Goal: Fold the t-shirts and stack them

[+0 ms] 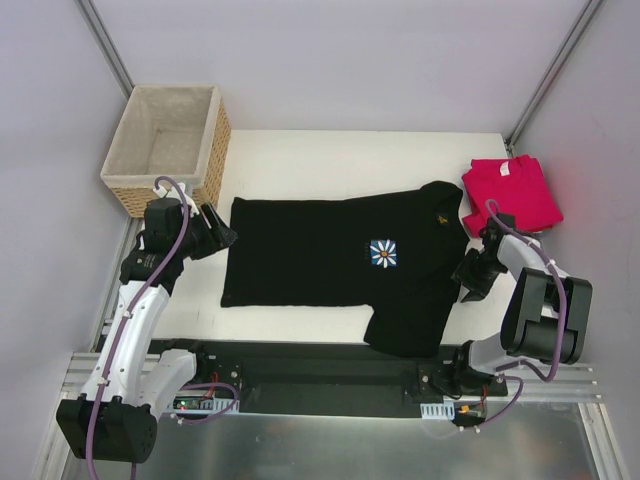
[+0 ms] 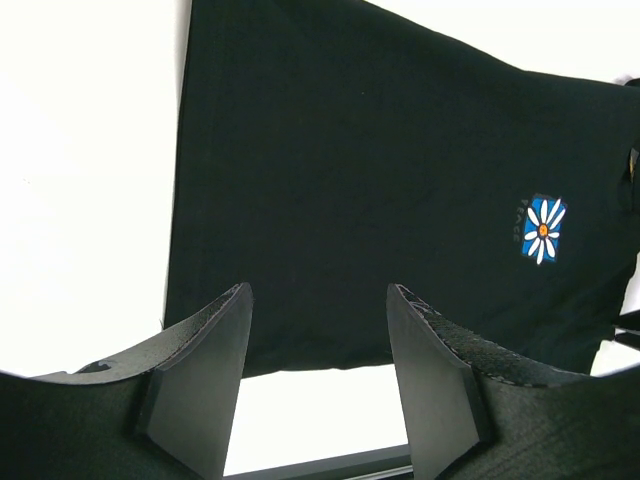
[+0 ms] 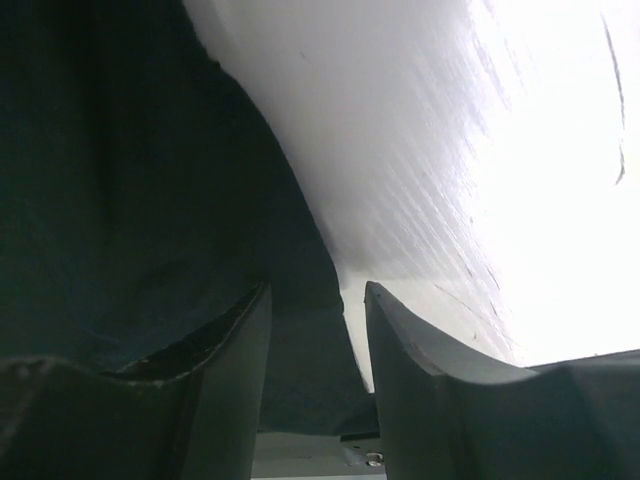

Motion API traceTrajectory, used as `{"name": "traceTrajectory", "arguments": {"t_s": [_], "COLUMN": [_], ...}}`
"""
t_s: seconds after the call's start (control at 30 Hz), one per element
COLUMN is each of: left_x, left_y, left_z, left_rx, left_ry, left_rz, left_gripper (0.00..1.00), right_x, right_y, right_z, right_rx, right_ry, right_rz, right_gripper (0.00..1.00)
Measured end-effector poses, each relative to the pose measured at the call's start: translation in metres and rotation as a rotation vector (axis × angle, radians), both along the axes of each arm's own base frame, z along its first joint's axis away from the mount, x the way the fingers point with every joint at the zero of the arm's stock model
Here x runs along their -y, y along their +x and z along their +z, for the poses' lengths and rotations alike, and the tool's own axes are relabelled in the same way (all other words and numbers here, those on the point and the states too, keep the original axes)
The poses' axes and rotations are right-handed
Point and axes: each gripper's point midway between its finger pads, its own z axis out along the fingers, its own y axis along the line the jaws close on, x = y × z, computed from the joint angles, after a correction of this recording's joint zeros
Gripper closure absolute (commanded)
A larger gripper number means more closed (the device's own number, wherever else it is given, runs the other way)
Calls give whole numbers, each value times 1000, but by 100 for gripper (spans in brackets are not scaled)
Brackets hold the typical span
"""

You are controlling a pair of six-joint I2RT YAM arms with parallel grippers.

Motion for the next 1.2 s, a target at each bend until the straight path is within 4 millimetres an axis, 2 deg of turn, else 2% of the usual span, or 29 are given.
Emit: {"name": "traceTrajectory", "arguments": {"t_s": [0.07, 0.2, 0.4, 0.5, 0.6, 0.73, 0.8, 0.93, 1.2], "left_x": [0, 0, -4, -4, -5, -5, -5, -7, -18], "left_y": [0, -1, -7, -14, -28, -57, -67, -81, -92], "left_z": [0, 2, -4, -15, -42, -80, -90, -105, -126], "left_rx": [-1, -1, -51, -106, -206, -370, -421, -484, -537], "left_ry": [1, 1, 1, -21, -42, -71, -81, -82, -36], "left_rz": [0, 0, 31, 64, 111, 171, 192, 228, 292], "left_gripper": [44, 44, 50, 51, 53, 53, 53, 53, 53], "right_x": [0, 0, -2, -5, -9, -11, -12, -13, -14], "right_y": [2, 5, 6, 9, 11, 13, 13, 14, 16], "right_z": [-2, -9, -10, -10, -10, -10, -10, -10, -8], "right_rx": [1, -10, -12, 0, 10, 19, 20, 24, 34], "right_ry": [0, 6, 7, 16, 27, 31, 32, 35, 34], "right_rz": [-1, -7, -5, 4, 12, 22, 23, 27, 32], "right_gripper": [58, 77, 91, 96, 100, 100, 100, 100, 99]}}
